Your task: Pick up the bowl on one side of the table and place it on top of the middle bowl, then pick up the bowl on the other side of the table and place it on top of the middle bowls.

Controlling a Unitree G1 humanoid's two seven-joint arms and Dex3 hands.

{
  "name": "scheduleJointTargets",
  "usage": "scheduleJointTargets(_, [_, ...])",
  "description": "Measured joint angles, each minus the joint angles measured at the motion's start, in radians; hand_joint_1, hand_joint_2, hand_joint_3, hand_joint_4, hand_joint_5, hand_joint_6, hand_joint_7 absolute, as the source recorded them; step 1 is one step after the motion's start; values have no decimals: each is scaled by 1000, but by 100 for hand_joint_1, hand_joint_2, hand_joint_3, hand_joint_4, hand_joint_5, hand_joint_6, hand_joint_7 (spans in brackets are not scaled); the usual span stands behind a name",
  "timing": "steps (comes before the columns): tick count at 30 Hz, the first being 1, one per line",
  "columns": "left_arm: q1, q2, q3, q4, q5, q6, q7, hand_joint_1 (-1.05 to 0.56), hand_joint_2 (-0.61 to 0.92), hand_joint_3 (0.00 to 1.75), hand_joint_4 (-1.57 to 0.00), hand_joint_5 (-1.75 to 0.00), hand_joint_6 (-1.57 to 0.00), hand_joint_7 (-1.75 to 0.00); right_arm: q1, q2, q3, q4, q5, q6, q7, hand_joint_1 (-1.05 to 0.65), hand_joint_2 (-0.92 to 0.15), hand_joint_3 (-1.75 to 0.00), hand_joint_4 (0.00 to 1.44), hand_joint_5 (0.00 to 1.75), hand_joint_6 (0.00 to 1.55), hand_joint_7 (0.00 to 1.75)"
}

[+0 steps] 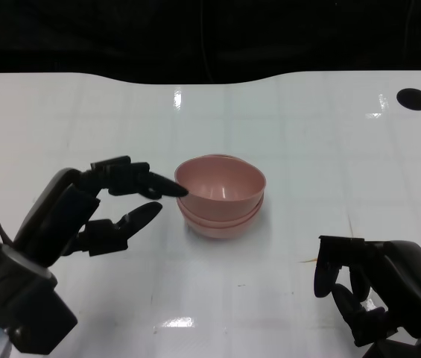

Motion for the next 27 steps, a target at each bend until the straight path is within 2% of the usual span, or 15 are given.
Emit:
scheduleJointTargets(2, [23,-12,14,-10,-22,0,-7,2,47,114,-73,-141,-87,-87,-2,0,1,1,0,0,0,-9,-16,-159,95,175,84,152])
scheduleJointTargets(3, [37,-14,22,-14,-30,0,-9,2,47,118,-74,-147,-85,-98,-2,0,1,1,0,0,0,-9,-15,-159,95,175,85,152])
scheduleJointTargets(9, [129,-17,40,-77,-64,38,-47,-3,48,122,-78,-163,-75,-136,-1,1,4,1,-4,-1,-4,-9,-15,-160,96,175,86,151])
scheduleJointTargets(11, [162,-17,45,-111,-78,67,-62,-3,46,124,-80,-165,-75,-143,-1,1,4,0,-4,-1,-4,-9,-14,-160,96,175,85,151])
scheduleJointTargets(13, [190,-24,52,-137,-101,94,-75,-6,42,123,-84,-168,-76,-146,0,1,4,0,-4,-1,-5,-8,-13,-160,95,175,85,149])
scheduleJointTargets(18, [251,-61,71,-203,-126,167,-78,-8,51,107,-80,-168,-71,-140,0,1,5,0,-4,0,-5,-8,-14,-159,95,175,85,149])
scheduleJointTargets(23, [305,-87,93,-276,-122,253,-76,-11,53,105,-76,-170,-70,-142,-1,0,4,0,-3,0,-4,-8,-15,-158,95,175,85,149])
scheduleJointTargets(27, [340,-105,101,-338,-131,343,-77,-4,55,109,-75,-174,-69,-142,-1,-1,2,0,4,0,5,-8,-15,-158,95,175,85,149])
